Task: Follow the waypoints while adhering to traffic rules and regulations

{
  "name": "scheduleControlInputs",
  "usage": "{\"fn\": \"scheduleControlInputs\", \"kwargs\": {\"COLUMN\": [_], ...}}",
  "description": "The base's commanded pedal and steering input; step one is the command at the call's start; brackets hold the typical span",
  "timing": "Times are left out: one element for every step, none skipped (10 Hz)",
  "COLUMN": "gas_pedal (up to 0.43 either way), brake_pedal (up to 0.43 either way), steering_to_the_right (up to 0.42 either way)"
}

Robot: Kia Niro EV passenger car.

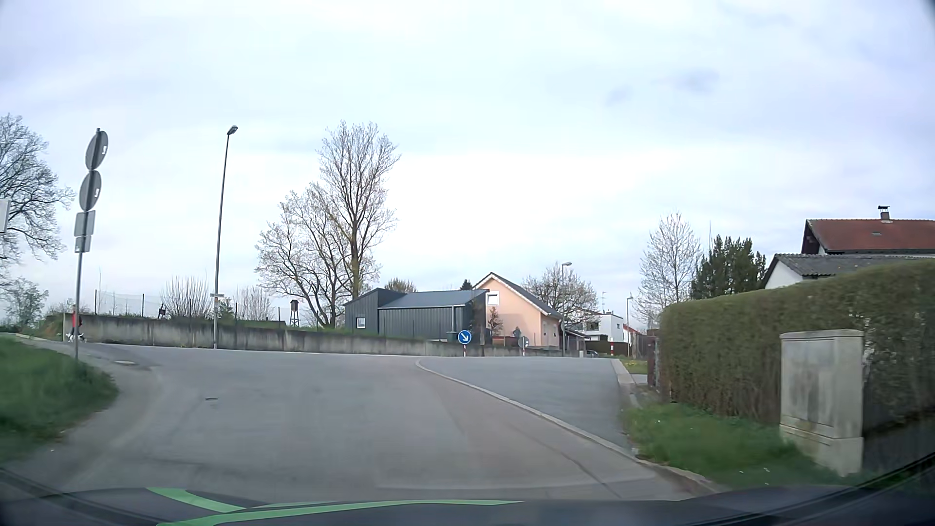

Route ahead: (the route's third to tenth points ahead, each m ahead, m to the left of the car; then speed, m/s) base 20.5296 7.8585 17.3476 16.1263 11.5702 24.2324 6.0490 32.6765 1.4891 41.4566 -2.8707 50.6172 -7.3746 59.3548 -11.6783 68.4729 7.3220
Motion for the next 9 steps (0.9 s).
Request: {"fn": "scheduleControlInputs", "kwargs": {"gas_pedal": [0.0,0.0,0.0,0.0,0.0,0.0,0.0,0.0,0.0], "brake_pedal": [0.091,0.11,0.116,0.116,0.11,0.11,0.128,0.146,0.159], "steering_to_the_right": [-0.067,-0.07,-0.071,-0.072,-0.076,-0.082,-0.091,-0.097,-0.104]}}
